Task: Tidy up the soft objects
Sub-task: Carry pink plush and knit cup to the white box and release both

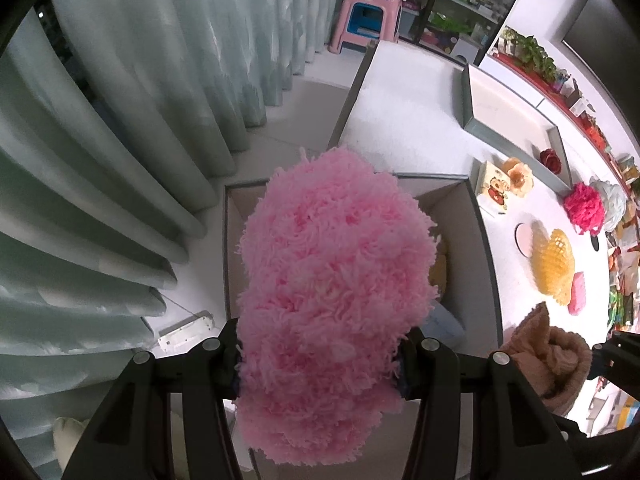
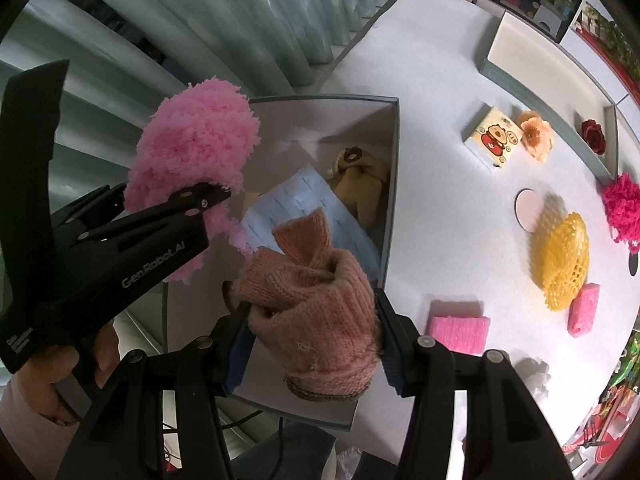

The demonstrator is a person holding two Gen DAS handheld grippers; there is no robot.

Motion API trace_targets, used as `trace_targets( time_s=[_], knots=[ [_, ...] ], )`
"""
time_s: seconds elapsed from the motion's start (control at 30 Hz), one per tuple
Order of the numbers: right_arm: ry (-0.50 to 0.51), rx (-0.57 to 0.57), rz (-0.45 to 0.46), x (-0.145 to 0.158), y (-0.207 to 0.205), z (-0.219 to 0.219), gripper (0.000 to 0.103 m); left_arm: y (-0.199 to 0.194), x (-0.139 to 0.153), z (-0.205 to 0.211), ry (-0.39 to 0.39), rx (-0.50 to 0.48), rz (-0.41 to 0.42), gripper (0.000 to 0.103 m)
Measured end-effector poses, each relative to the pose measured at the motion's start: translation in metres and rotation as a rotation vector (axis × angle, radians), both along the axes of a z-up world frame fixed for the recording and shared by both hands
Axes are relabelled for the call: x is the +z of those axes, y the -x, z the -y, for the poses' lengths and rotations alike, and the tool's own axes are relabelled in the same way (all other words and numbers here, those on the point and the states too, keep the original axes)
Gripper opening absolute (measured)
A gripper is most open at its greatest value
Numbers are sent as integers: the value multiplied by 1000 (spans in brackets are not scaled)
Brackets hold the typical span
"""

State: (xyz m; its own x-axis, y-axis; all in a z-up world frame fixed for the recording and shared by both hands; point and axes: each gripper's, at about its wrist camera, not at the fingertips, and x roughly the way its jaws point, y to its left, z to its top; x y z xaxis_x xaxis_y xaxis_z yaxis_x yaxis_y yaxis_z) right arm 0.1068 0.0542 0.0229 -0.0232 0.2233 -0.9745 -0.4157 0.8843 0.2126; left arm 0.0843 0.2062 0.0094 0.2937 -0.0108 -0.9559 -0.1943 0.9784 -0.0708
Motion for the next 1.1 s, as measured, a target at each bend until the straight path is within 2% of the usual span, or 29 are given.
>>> trace_targets(
  time_s=[0.77,0.87,0.97,1.0,1.03,1.07,1.1],
  knots=[
    [23,28,-34,-23,0,-15,58,-6,-20,3,-12,-25,-42,53],
    [27,31,-45,-27,1,-15,60,-4,-20,3,-18,-22,-42,63],
    [12,24,-62,-30,1,-12,64,-1,-19,2,6,-32,-39,64],
    [5,22,-71,-31,2,-11,68,0,-19,2,26,-42,-41,65],
    [-1,17,-78,-31,2,-9,73,1,-18,3,34,-49,-43,70],
    [-3,13,-77,-32,1,-8,76,3,-17,3,32,-51,-40,84],
    [-4,12,-77,-32,2,-8,81,5,-14,4,16,-45,-21,88]
  ],
)
